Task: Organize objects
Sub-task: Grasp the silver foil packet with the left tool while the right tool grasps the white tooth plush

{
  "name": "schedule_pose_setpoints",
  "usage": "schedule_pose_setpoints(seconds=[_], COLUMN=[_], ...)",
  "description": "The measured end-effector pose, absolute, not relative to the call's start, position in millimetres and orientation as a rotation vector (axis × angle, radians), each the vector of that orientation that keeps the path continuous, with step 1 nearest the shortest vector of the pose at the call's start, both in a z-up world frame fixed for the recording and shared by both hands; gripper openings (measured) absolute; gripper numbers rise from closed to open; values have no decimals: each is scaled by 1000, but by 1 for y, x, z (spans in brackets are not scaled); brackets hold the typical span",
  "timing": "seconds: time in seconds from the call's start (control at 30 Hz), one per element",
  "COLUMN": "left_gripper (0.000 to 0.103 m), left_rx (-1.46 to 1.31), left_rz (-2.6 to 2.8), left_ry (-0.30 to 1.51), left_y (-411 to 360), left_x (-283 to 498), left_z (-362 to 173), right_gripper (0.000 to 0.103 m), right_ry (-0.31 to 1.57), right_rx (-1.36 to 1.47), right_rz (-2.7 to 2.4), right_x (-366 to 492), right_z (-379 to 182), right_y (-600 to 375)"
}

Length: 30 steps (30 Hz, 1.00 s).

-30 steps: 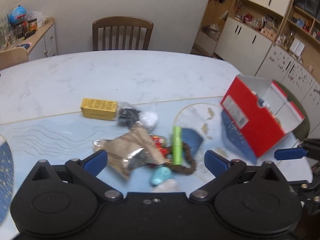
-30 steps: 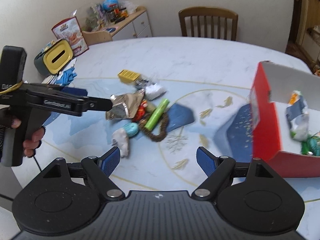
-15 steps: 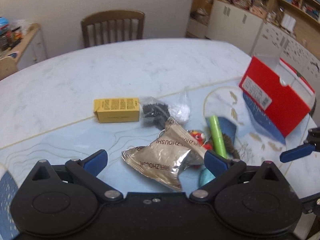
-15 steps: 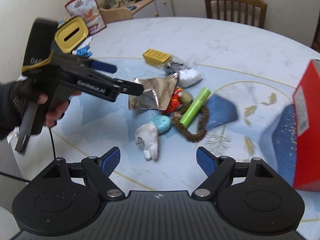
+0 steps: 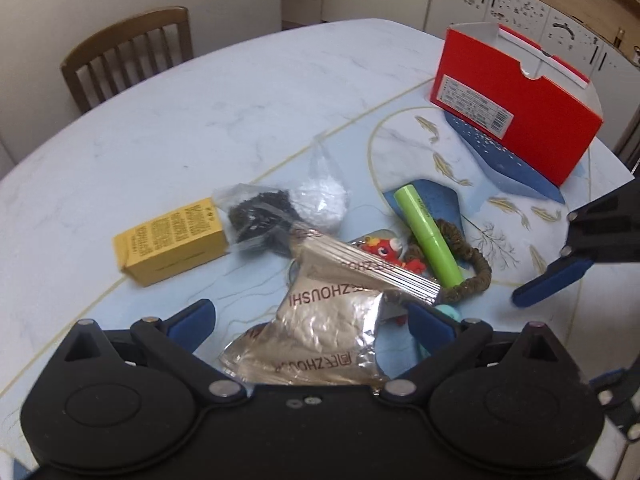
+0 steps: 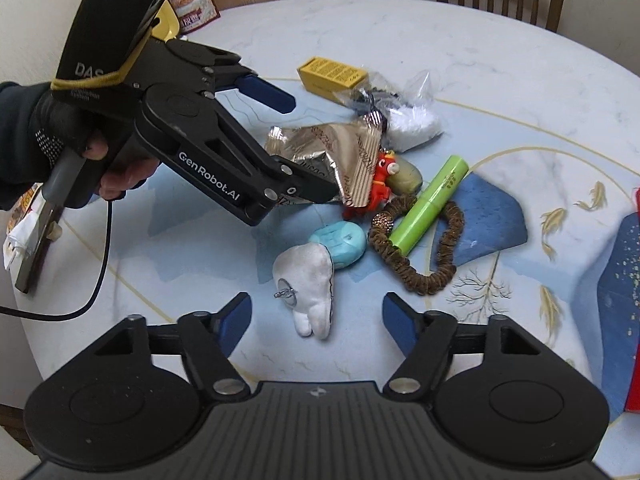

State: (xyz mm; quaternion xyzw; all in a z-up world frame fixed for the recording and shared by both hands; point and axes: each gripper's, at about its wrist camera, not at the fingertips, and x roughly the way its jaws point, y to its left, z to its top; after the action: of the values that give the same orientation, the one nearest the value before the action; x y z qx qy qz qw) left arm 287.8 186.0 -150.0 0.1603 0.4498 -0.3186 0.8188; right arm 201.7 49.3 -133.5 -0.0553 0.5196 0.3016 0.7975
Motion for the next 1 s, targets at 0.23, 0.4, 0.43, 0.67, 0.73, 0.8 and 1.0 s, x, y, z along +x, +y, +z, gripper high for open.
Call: schedule_pose_setpoints(seconds=[0.23, 0.4, 0.43, 0.67, 0.73, 0.8, 1.0], left_gripper=[90, 81, 78, 64, 60, 53, 44], left_rx=[336, 317, 320, 295, 295, 281, 236], left_rz=[-706, -693, -683, -661, -654, -649, -610], left_ry=[987, 986, 985, 989, 988, 987, 992], left_y=[183, 185, 185, 188, 187, 187, 184], left_x=[288, 286, 286, 286, 284, 284, 276], left_z=[-161, -162, -162, -159, -157, -153, -148], right_gripper=[51, 41, 41, 34, 34, 34, 34], right_ry=[1128, 1133, 1133, 1121, 1114, 1109, 1094], right_rx=[-108, -122, -125, -135, -134, -132, -114], right_rz=[664, 679, 679, 679, 679, 673, 676], right_x=[211, 212, 212, 211, 208, 206, 198], right_z=[-145, -150, -150, -149, -146, -144, -132], right_y=[58, 64, 65, 66, 65, 64, 55])
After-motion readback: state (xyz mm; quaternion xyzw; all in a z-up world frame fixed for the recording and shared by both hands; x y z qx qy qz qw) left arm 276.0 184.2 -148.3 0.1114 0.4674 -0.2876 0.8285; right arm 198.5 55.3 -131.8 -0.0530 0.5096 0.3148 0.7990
